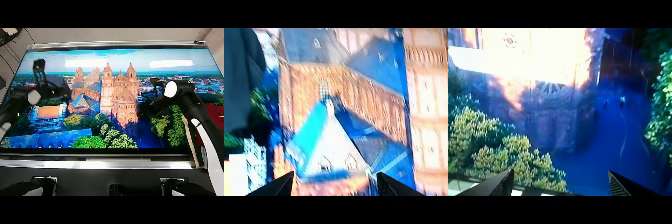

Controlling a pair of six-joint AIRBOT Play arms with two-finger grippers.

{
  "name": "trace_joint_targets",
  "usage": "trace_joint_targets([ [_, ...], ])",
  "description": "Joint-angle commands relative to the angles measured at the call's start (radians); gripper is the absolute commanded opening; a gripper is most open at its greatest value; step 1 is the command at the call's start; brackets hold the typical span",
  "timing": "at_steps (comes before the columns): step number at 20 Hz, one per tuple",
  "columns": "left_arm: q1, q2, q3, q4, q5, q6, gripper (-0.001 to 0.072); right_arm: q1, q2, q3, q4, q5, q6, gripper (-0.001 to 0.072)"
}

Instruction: Fold the shirts.

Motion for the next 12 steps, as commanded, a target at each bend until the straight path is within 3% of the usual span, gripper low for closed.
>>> trace_joint_targets([
  [1, 0.179, -0.251, 0.350, 0.007, -0.131, -0.007, 0.0611, 0.000, 0.000, 0.000, 0.023, 0.100, -0.003, 0.0674],
  [3, 0.277, -0.431, 0.581, -0.007, -0.338, -0.097, 0.0629, 0.000, 0.000, 0.000, 0.027, 0.109, -0.002, 0.0674],
  [5, 0.340, -0.549, 0.690, -0.008, -0.478, -0.132, 0.0632, 0.000, 0.000, 0.000, 0.028, 0.085, 0.002, 0.0674],
  [7, 0.369, -0.605, 0.693, -0.035, -0.488, -0.131, 0.0709, 0.000, 0.000, 0.000, 0.043, 0.074, 0.002, 0.0674],
  [9, 0.368, -0.651, 0.693, -0.049, -0.458, -0.125, 0.0709, 0.000, 0.000, 0.000, 0.052, 0.055, 0.002, 0.0674],
  [12, 0.358, -0.710, 0.693, -0.156, -0.364, -0.045, 0.0708, 0.000, 0.000, 0.000, 0.053, 0.049, 0.002, 0.0674],
])
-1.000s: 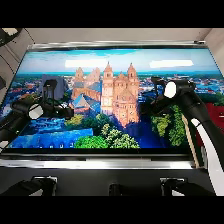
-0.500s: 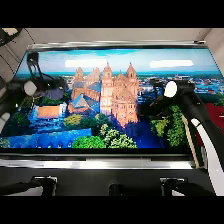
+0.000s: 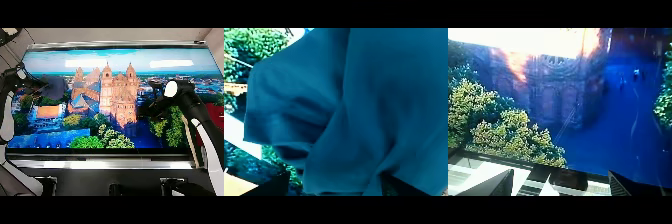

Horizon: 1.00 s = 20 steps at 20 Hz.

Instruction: Fold the shirts.

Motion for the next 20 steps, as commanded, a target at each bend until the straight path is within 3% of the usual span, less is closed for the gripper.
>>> trace_joint_targets([
  [1, 0.006, -0.089, 0.022, -0.140, 0.043, 0.073, 0.0706, 0.000, 0.000, 0.000, 0.010, -0.012, 0.002, 0.0674],
  [3, -0.003, -0.122, 0.022, -0.175, 0.039, 0.088, 0.0684, 0.000, 0.000, 0.000, 0.017, -0.014, 0.002, 0.0674],
  [4, -0.007, -0.130, 0.022, -0.174, 0.036, 0.088, 0.0540, 0.000, 0.000, 0.000, 0.021, -0.013, 0.002, 0.0674],
  [5, -0.009, -0.129, 0.022, -0.175, 0.033, 0.089, 0.0199, 0.000, 0.000, 0.000, 0.023, -0.009, 0.001, 0.0674],
  [6, -0.011, -0.119, 0.025, -0.187, 0.029, 0.110, 0.0048, 0.000, 0.000, 0.000, 0.024, -0.004, 0.001, 0.0674],
  [9, -0.017, -0.007, 0.026, -0.196, 0.073, 0.175, 0.0030, 0.000, 0.000, 0.000, 0.021, -0.010, -0.032, 0.0673],
  [14, -0.089, 0.388, 0.024, -0.197, 0.062, 0.370, 0.0029, 0.000, 0.043, 0.063, -0.079, 0.008, -0.105, 0.0673],
  [16, -0.162, 0.544, 0.024, -0.204, 0.016, 0.415, 0.0029, 0.000, 0.096, 0.112, -0.175, 0.027, -0.105, 0.0673],
  [20, -0.401, 0.768, -0.063, -0.238, -0.138, 0.418, 0.0030, 0.000, 0.248, 0.191, -0.353, 0.058, -0.105, 0.0673],
])
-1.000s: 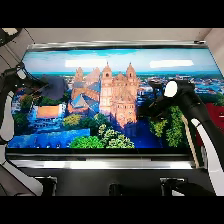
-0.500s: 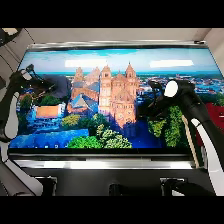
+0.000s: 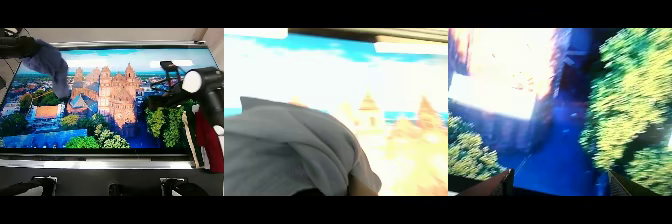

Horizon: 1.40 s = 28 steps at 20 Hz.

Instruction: Fold the shirts.

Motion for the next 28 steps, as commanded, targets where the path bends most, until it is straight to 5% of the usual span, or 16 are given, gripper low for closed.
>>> trace_joint_targets([
  [1, -0.224, 0.203, -0.117, -0.021, -0.156, 0.041, 0.0030, 0.000, 0.138, 0.056, -0.163, 0.029, -0.005, 0.0674],
  [3, -0.390, 0.284, -0.302, -0.021, -0.159, 0.040, 0.0030, 0.000, 0.222, 0.057, -0.171, 0.051, -0.005, 0.0674],
  [7, -0.634, 0.338, -0.543, -0.021, 0.088, 0.061, 0.0030, 0.000, 0.334, 0.057, -0.178, 0.117, -0.005, 0.0674],
  [12, -0.722, 0.147, -0.660, -0.048, 0.141, -0.010, 0.0030, 0.000, 0.348, 0.056, -0.188, 0.133, 0.011, 0.0674],
  [13, -0.719, 0.097, -0.655, -0.078, 0.162, -0.005, 0.0110, 0.000, 0.334, 0.056, -0.188, 0.130, 0.021, 0.0674],
  [14, -0.712, 0.048, -0.635, -0.087, 0.166, -0.006, 0.0509, 0.000, 0.315, 0.056, -0.188, 0.126, 0.022, 0.0674],
  [15, -0.695, 0.011, -0.600, -0.087, 0.137, -0.006, 0.0720, 0.000, 0.290, 0.056, -0.188, 0.127, 0.022, 0.0674],
  [22, -0.403, 0.050, -0.545, 0.019, -0.296, 0.043, 0.0718, -0.021, -0.065, -0.041, -0.095, 0.122, -0.005, 0.0673],
  [23, -0.383, 0.085, -0.631, -0.017, -0.324, 0.043, 0.0644, -0.042, -0.123, -0.084, 0.001, 0.127, -0.009, 0.0669],
  [25, -0.387, 0.181, -0.857, -0.137, -0.285, 0.041, 0.0620, -0.070, -0.210, -0.183, 0.172, 0.131, -0.072, 0.0600],
  [28, -0.462, 0.295, -1.161, -0.388, -0.084, 0.040, 0.0620, -0.067, -0.283, -0.290, 0.295, 0.085, -0.125, 0.0604],
])
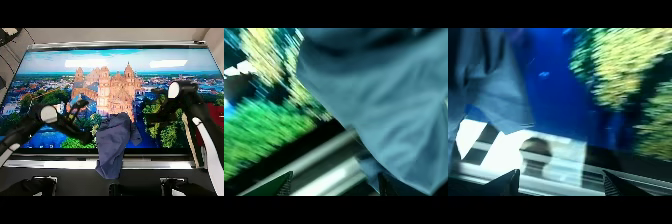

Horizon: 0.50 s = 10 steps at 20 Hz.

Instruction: Fold the shirts.

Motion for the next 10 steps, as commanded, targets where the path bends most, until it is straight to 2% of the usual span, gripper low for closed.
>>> trace_joint_targets([
  [1, -0.062, 0.098, -0.301, -0.271, 0.166, 0.003, 0.0619, -0.011, -0.101, -0.119, 0.195, -0.059, -0.055, 0.0608],
  [6, -0.208, -0.010, -0.367, -0.444, 0.386, 0.004, 0.0614, -0.011, -0.142, -0.152, 0.208, -0.138, -0.059, 0.0617],
  [9, -0.238, -0.111, -0.366, -0.484, 0.384, 0.008, 0.0592, -0.011, -0.189, -0.152, 0.246, -0.141, -0.071, 0.0617],
  [10, -0.239, -0.130, -0.362, -0.486, 0.383, 0.008, 0.0445, -0.011, -0.206, -0.152, 0.269, -0.151, -0.074, 0.0615],
])
